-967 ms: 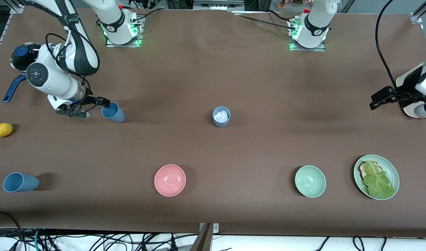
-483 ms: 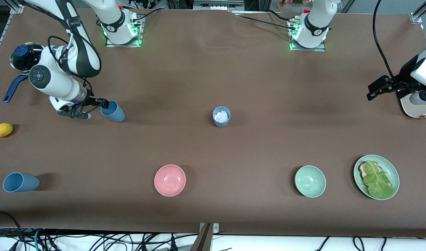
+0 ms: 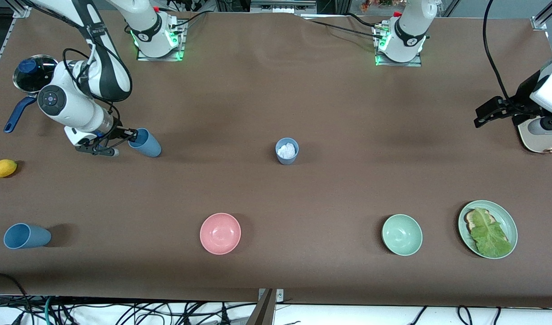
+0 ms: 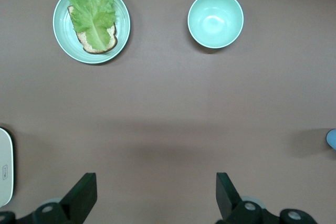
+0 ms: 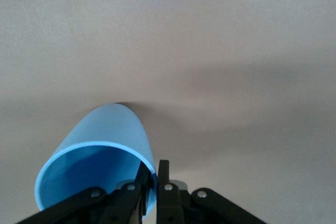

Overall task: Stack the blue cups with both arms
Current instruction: 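Close the right gripper on the rim of the empty blue cup, then lift the blue cup with the right gripper over the tissue cup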

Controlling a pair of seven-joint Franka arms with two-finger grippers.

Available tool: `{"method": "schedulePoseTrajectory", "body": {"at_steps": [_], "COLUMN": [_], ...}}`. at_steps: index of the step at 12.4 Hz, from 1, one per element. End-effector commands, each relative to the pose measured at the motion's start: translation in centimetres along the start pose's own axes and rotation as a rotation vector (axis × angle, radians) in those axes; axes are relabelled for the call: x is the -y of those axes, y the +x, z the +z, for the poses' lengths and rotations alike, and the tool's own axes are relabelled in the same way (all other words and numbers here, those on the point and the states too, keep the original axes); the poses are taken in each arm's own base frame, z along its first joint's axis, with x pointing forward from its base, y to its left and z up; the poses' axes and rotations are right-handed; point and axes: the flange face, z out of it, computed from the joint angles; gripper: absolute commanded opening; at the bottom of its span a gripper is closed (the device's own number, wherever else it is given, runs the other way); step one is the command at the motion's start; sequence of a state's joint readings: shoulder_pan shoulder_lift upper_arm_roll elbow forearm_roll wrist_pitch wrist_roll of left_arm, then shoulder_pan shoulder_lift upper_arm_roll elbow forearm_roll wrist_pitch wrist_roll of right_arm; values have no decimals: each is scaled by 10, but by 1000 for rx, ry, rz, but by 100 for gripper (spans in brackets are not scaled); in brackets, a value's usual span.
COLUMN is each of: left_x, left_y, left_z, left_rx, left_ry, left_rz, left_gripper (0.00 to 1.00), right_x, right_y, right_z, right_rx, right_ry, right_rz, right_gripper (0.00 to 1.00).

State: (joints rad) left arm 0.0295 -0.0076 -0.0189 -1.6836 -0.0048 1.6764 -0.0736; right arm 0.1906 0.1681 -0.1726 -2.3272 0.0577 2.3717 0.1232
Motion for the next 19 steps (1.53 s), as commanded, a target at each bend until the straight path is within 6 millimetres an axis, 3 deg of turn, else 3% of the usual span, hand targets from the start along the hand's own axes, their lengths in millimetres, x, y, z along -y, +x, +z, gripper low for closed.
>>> {"method": "schedulePoseTrajectory", "body": {"at_steps": [1, 5, 10, 13, 19], "left_x": [1, 5, 3, 4, 4], "left_y": [-1, -2, -4, -3, -4], "left_z": [-3, -1, -2, -2, -2], "left_rx": [7, 15, 26, 27, 26], "left_ry": [19, 19, 14, 14, 14], "left_rz": [22, 15, 12, 12, 7], "left_gripper": [100, 100, 100, 100, 100], "right_x": [7, 20, 62, 129, 302], "right_y": [14, 21, 35, 22, -11], "right_z": [5, -8, -59, -74, -104], "right_rx": [5, 3, 60, 57, 12], "right_ry": [-6, -3, 23, 38, 105], "right_rz": [-7, -31, -48, -6, 118], "right_gripper": [0, 0, 0, 0, 0]}}
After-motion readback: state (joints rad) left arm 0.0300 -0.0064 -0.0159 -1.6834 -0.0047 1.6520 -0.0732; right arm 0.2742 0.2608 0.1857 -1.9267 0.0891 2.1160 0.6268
